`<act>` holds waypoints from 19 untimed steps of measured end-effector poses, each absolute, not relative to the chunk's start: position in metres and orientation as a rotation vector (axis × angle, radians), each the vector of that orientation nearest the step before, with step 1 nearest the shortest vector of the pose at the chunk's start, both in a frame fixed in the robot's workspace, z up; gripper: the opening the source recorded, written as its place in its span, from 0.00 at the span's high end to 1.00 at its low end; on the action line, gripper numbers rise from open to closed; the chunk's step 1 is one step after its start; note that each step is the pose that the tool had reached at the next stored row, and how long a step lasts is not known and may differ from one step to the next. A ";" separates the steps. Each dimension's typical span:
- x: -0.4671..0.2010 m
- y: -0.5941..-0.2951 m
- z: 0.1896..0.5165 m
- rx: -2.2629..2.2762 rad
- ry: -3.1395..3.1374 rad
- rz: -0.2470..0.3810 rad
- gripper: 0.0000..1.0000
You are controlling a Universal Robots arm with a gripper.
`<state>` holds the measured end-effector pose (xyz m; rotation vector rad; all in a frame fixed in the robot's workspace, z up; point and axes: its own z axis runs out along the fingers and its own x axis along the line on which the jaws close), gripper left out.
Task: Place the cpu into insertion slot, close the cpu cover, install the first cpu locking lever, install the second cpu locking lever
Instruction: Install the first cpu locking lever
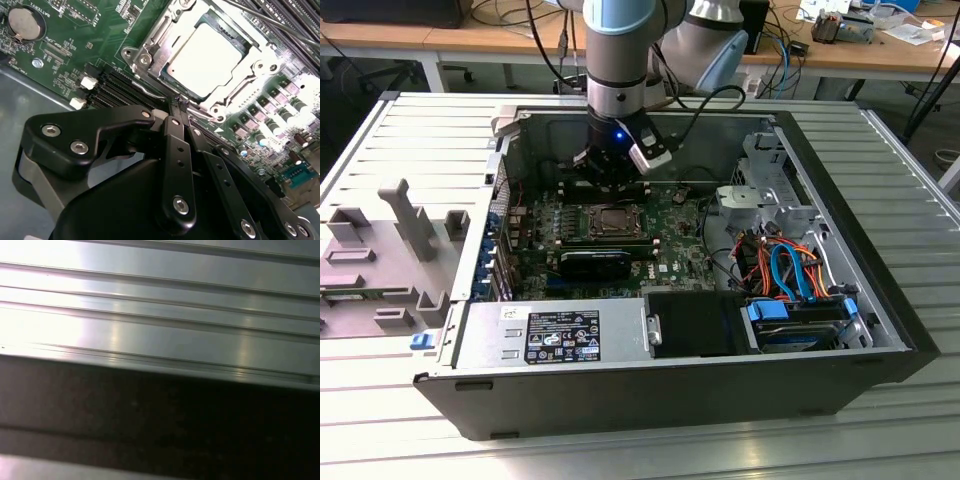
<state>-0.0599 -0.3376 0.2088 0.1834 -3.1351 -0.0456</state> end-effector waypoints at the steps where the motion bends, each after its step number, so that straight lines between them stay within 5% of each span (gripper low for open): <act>1: -0.059 -0.338 0.209 0.183 -3.135 -0.046 0.89; 19: -0.047 -0.338 0.206 0.183 -3.135 -0.045 0.89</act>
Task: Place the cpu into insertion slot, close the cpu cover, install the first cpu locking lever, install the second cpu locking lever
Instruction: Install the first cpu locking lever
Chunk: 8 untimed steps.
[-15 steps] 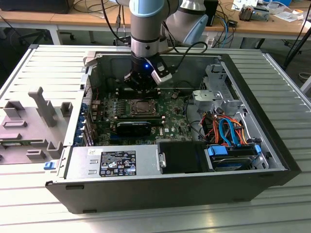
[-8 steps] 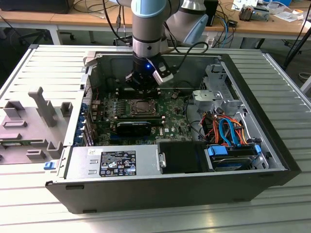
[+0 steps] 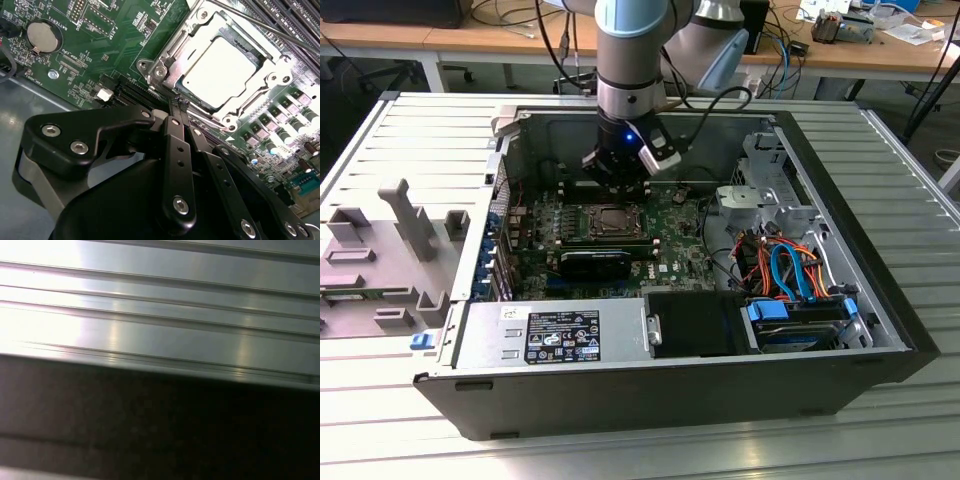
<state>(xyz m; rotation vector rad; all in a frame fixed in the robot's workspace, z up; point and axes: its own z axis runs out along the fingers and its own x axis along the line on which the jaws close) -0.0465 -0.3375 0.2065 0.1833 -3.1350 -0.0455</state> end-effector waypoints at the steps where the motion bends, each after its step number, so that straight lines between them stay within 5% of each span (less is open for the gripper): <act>1: -0.046 -0.338 0.206 0.183 -3.135 -0.045 0.89; 8: -0.044 -0.340 0.206 0.183 -3.135 -0.046 0.89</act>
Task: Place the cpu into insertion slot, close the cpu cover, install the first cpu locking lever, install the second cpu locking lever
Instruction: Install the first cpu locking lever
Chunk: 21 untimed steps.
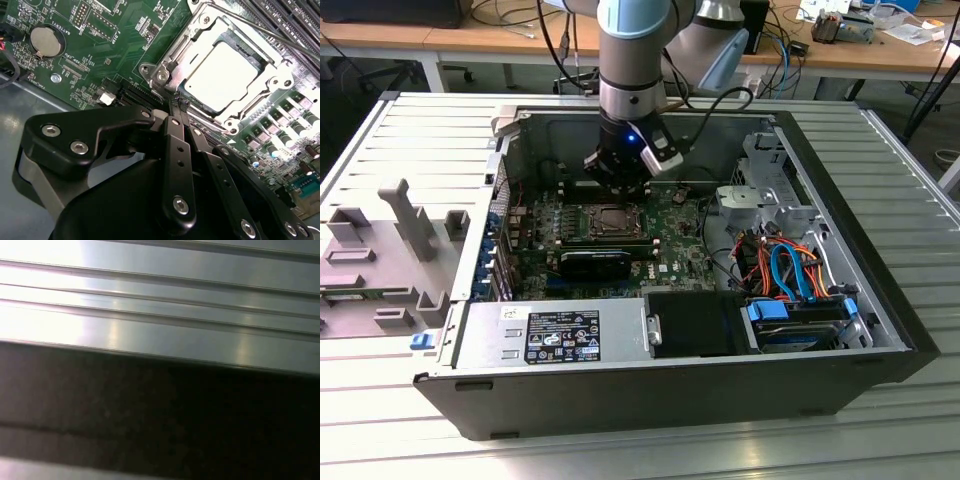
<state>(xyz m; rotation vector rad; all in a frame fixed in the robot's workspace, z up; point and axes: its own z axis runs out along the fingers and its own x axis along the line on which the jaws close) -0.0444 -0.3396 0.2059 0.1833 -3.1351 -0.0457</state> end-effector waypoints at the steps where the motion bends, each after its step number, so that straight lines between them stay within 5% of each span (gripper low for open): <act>1: -0.044 -0.341 0.206 0.183 -3.135 -0.046 0.89; 21: -0.038 -0.346 0.204 0.183 -3.135 -0.045 0.89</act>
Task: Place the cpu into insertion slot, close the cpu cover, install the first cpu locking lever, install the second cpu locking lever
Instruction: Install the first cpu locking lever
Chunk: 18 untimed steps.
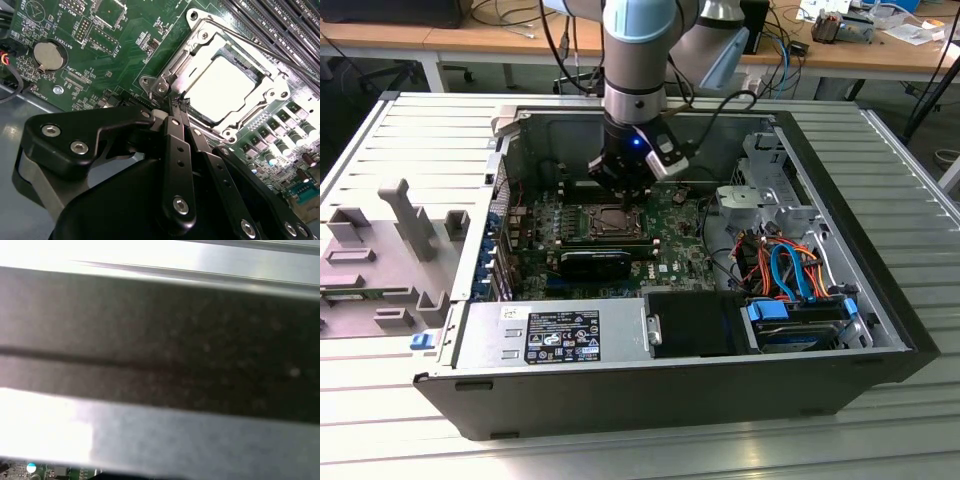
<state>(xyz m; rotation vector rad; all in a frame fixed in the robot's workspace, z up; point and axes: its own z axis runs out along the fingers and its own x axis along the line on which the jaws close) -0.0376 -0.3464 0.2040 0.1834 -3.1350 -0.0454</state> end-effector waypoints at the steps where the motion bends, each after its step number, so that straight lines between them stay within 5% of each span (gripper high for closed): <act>1: -0.038 -0.347 0.204 0.183 -3.135 -0.046 0.89; 18: -0.058 -0.347 0.210 0.185 -3.159 -0.043 0.89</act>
